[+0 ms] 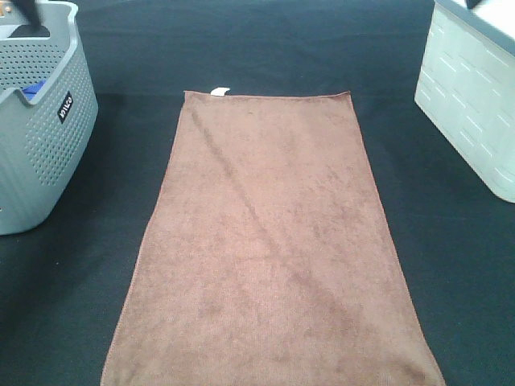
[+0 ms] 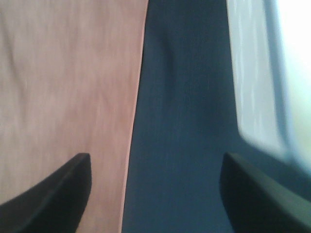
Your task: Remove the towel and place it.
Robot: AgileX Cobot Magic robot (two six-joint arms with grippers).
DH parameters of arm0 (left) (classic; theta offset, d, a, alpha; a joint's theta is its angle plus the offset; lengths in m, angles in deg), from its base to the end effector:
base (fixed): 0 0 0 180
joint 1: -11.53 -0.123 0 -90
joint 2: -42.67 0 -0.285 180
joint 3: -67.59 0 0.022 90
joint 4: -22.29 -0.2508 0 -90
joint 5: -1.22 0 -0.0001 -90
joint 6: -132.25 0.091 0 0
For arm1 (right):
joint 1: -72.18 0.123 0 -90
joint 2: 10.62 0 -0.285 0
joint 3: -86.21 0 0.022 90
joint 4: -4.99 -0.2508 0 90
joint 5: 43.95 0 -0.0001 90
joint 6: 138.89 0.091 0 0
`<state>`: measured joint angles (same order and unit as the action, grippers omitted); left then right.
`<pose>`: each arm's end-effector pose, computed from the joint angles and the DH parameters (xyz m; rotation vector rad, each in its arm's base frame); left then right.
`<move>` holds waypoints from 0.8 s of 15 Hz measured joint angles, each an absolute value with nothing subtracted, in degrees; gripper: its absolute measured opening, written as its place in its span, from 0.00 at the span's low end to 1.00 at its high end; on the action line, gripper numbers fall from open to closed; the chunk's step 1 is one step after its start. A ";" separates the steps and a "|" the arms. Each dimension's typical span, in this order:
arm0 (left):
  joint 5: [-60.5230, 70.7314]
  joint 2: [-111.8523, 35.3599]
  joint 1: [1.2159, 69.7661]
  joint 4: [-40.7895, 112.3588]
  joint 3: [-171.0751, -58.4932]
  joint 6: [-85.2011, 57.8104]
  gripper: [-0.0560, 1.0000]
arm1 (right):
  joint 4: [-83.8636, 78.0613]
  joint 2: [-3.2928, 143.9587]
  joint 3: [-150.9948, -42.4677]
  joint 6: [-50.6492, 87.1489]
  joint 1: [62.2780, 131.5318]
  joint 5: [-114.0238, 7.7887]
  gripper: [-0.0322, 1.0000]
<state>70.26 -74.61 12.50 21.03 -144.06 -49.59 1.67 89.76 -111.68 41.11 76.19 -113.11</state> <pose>0.4178 -0.0052 0.3351 -0.0161 2.6990 0.0152 0.3391 0.0287 0.3779 -0.0834 2.6461 0.1019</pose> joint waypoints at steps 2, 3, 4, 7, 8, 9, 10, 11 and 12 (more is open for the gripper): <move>66.37 -61.03 11.81 20.57 -124.64 -50.73 0.91 | 1.67 77.50 -96.10 41.11 76.19 -113.34 0.73; 63.44 -53.18 11.81 20.57 -114.90 -51.88 0.91 | 1.67 70.05 -88.48 41.86 76.19 -113.39 0.73; 60.87 -45.56 11.81 20.62 -106.93 -52.85 0.91 | 1.67 63.00 -82.23 42.43 76.19 -113.39 0.73; 58.12 -22.87 11.81 20.57 -88.42 -54.92 0.91 | 1.67 42.95 -66.65 43.46 76.19 -113.51 0.73; 58.12 -15.19 11.81 20.05 -84.13 -55.20 0.91 | 1.73 36.36 -63.21 43.46 76.19 -113.51 0.73; 58.06 -8.49 11.81 19.19 -81.03 -55.26 0.91 | 2.19 28.97 -60.52 43.46 76.19 -113.05 0.73; 58.06 -2.07 11.81 18.28 -78.63 -55.37 0.91 | 3.16 22.78 -58.22 43.46 76.19 -112.42 0.73; 58.00 4.69 11.81 17.76 -76.51 -55.37 0.91 | 4.08 17.22 -56.62 43.46 76.19 -111.73 0.73; 58.00 10.76 11.81 17.36 -74.67 -55.37 0.91 | 4.99 11.83 -55.42 43.46 76.19 -110.93 0.73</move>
<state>58.00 10.76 11.81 17.36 -74.67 -55.37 4.99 11.83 -55.42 43.46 76.19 -110.93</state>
